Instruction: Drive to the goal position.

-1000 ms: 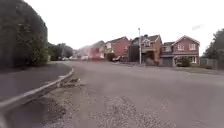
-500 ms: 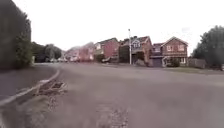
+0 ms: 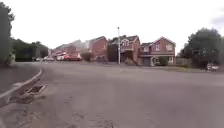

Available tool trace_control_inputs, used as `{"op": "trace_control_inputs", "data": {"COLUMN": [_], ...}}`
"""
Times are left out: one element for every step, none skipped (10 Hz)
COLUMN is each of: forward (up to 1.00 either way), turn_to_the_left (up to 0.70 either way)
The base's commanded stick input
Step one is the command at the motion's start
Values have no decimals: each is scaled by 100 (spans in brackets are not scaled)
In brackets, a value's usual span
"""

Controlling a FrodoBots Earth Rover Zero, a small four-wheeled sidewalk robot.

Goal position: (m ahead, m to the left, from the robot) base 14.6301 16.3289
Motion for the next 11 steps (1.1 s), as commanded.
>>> {"op": "trace_control_inputs", "data": {"forward": [98, 98, 98, 98, 98, 98, 98, 98, 98, 98, 98], "turn_to_the_left": [-39, -39, -39, -39, -39, -39, -39, -39, -39, -39, -39]}}
